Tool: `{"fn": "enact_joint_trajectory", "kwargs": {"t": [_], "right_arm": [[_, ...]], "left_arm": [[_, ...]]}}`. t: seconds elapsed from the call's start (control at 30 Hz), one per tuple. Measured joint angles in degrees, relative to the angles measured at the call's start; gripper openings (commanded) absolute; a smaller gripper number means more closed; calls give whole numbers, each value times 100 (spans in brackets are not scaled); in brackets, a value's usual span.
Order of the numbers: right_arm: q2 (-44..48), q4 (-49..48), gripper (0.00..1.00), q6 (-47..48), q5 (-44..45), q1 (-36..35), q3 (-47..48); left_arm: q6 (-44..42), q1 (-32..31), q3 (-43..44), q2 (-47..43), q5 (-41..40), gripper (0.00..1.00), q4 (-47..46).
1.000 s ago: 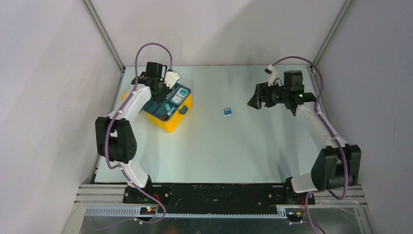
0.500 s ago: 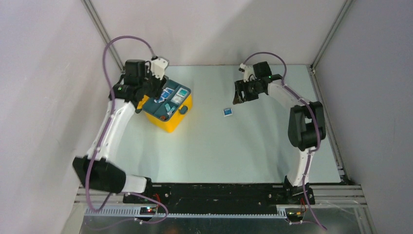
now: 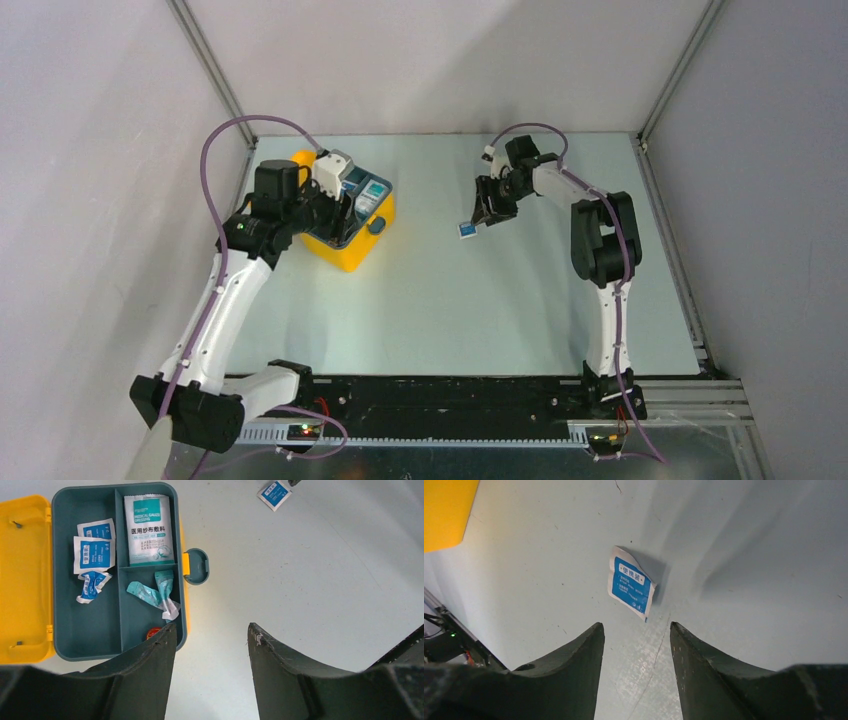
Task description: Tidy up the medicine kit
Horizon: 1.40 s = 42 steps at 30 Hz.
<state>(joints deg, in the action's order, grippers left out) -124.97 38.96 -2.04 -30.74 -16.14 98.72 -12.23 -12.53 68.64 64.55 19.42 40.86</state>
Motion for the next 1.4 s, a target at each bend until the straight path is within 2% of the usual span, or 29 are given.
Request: {"fn": "enact_joint_trajectory", "kwargs": {"t": [0.27,0.33,0.53,0.57,0.63,0.8,0.9,1.23,1.4], "right_arm": [[-507,66,46,-293,-557,4,138],[-546,63,41,-343,-610,4,160],[-822,63,19,-511,-1003,0,315],[-872,59,10,-540,-1080,2,356],[-986,22,0,-562,-1226,2,417],[-973,-61,0,-507,-1572,0,313],[-619,-188,0,-385,-1759,0,-131],[2229,-1086,0,-101,-2529,-87,-1506],[2728,-1624,0,-350,-3027,-232,-1652]], "left_arm": [[68,0,-39,-98,103,59,-2],[90,-9,-46,-98,142,58,-2],[190,-94,-175,-92,240,58,-13],[214,-107,-197,-87,260,58,-24],[269,-131,-232,-66,332,60,-46],[483,-188,-234,120,586,63,-201],[682,-223,-238,321,935,63,-369],[1550,-525,-503,1029,1891,64,-1556],[2015,-673,-1123,1054,2225,64,-2911]]}}
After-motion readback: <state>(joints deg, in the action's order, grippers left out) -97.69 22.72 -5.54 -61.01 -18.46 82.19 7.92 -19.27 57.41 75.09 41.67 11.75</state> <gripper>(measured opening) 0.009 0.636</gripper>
